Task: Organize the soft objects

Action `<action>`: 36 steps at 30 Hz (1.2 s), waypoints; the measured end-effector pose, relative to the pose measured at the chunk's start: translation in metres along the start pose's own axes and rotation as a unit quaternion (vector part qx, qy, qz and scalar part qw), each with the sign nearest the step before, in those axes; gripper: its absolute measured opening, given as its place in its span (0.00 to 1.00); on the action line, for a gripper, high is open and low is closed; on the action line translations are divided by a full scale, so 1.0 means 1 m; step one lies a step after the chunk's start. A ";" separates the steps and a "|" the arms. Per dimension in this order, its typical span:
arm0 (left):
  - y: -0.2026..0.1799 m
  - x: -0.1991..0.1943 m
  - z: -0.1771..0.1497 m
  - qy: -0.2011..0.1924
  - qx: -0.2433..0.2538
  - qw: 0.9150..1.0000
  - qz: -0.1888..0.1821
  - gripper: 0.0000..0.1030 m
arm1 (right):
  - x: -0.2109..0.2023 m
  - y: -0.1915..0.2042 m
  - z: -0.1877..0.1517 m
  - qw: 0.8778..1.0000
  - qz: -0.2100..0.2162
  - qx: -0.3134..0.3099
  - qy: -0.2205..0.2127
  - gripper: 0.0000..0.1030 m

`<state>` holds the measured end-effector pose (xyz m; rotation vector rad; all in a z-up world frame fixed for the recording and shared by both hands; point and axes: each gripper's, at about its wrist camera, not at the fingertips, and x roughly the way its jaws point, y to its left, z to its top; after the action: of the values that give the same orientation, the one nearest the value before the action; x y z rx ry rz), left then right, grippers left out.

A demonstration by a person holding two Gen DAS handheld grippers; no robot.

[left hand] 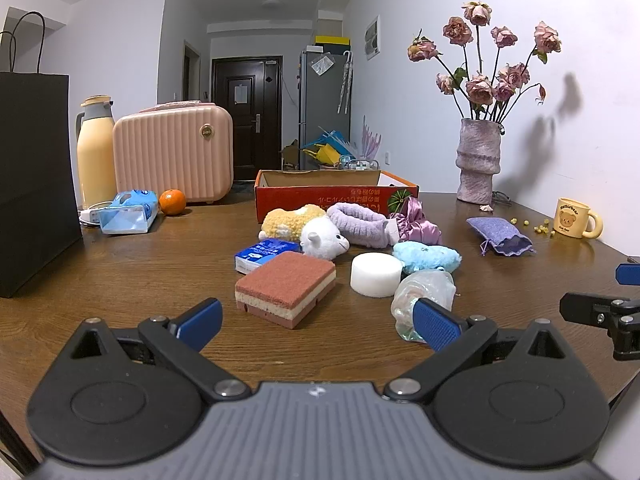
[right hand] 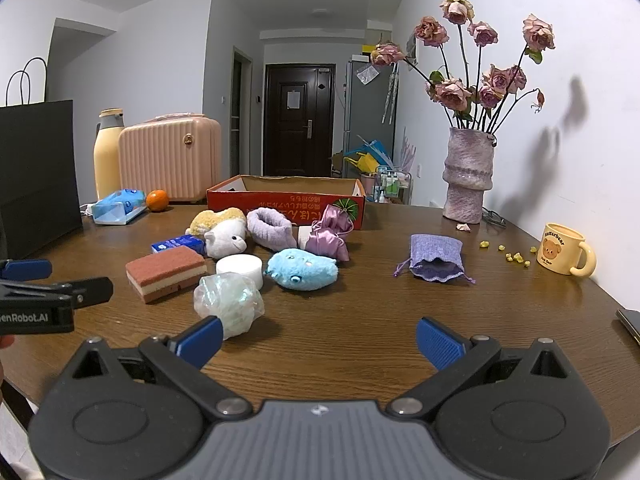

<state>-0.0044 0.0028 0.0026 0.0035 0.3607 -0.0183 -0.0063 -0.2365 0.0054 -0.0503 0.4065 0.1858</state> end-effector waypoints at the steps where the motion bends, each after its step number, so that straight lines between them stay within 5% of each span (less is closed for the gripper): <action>1: 0.000 0.000 0.000 0.000 0.000 1.000 0.000 1.00 | 0.000 0.000 0.000 1.000 0.000 0.000 0.000 1.00; 36: 0.006 0.006 -0.006 0.003 -0.002 1.000 0.004 1.00 | 0.012 0.006 0.003 1.000 0.007 -0.012 0.003 1.00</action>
<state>-0.0011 0.0091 -0.0047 0.0006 0.3668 -0.0094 0.0042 -0.2288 0.0032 -0.0714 0.4110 0.2047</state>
